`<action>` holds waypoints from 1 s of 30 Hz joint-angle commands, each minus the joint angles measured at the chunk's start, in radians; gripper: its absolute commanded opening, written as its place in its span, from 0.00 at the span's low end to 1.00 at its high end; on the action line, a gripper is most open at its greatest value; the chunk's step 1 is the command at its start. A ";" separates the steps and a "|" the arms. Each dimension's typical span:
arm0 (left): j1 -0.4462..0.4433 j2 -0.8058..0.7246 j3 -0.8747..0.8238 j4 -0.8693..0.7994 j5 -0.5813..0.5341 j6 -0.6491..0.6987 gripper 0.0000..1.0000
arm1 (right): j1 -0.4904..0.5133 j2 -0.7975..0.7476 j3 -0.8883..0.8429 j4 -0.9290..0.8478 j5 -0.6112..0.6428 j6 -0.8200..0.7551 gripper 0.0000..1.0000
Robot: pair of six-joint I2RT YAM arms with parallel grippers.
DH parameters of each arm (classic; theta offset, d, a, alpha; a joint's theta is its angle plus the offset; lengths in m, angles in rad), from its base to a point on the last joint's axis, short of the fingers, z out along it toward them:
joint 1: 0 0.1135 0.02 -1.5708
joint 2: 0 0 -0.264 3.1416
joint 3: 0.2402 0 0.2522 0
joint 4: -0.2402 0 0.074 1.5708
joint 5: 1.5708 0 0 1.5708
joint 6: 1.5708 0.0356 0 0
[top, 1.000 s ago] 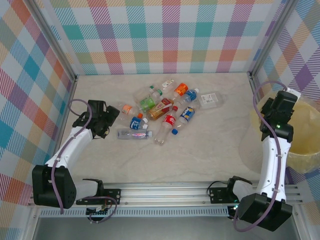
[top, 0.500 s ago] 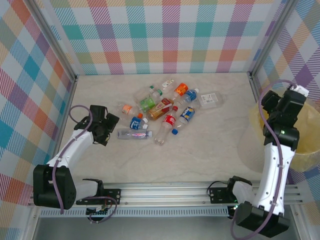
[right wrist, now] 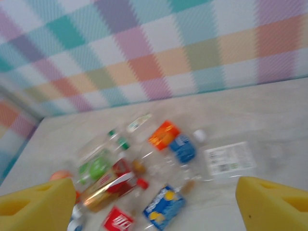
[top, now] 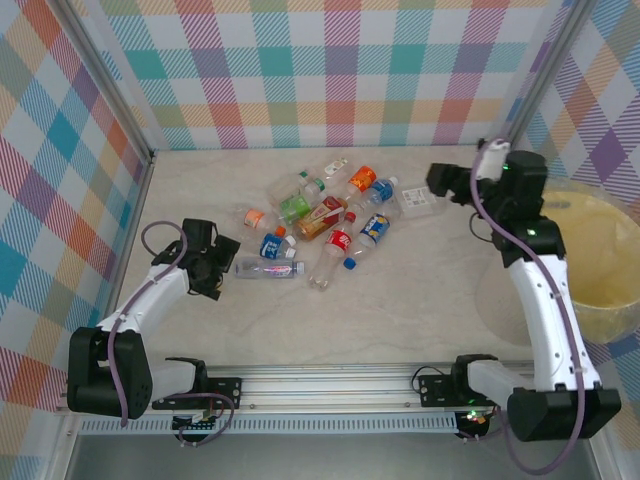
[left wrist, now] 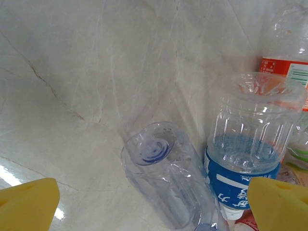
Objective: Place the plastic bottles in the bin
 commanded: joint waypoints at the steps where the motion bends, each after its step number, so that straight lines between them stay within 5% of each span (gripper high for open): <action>1: -0.015 -0.007 -0.022 0.027 0.024 -0.055 1.00 | 0.070 0.038 0.019 0.085 -0.059 -0.036 0.96; 12: -0.096 0.060 -0.043 0.109 0.042 -0.193 1.00 | 0.212 0.145 -0.115 0.189 -0.084 0.026 1.00; 30: -0.128 0.149 -0.153 0.366 -0.090 -0.325 0.81 | 0.276 0.093 -0.323 0.266 -0.044 0.099 1.00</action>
